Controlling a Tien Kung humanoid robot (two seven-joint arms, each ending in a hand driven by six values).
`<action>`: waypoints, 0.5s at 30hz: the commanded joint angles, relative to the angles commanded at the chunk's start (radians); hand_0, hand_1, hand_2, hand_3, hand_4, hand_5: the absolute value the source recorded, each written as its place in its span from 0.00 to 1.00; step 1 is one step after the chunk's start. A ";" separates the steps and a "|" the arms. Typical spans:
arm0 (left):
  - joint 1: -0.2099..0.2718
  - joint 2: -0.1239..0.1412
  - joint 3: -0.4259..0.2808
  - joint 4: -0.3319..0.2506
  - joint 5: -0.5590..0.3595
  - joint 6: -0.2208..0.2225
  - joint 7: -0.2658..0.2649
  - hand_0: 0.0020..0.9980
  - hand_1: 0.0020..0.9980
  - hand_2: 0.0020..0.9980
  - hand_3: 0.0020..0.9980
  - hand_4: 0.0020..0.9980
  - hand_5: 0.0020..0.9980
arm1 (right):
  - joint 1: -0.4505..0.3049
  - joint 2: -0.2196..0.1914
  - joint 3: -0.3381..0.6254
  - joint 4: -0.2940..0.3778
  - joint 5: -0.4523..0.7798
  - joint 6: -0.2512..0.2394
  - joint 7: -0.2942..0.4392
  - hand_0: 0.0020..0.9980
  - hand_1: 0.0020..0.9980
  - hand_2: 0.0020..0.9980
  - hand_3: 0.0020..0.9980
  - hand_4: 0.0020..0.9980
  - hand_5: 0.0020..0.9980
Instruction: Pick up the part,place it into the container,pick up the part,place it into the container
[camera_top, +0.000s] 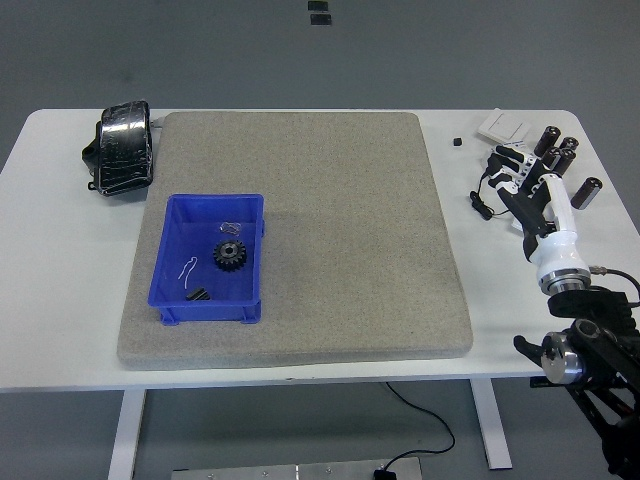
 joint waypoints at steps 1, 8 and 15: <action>-0.001 0.001 -0.001 0.000 0.000 -0.001 0.000 0.66 0.64 0.62 0.58 0.74 0.54 | -0.002 0.000 0.007 0.002 -0.007 -0.001 -0.002 0.76 0.73 0.74 0.70 0.72 0.36; -0.005 0.008 0.013 0.003 -0.015 -0.007 -0.015 0.67 0.64 0.62 0.59 0.74 0.54 | -0.013 0.002 0.041 0.009 -0.021 -0.006 -0.006 0.76 0.73 0.74 0.70 0.73 0.38; -0.012 0.008 0.018 0.007 -0.023 -0.010 -0.027 0.67 0.64 0.62 0.59 0.74 0.54 | -0.020 0.004 0.074 0.007 -0.018 -0.006 -0.003 0.76 0.73 0.74 0.70 0.73 0.38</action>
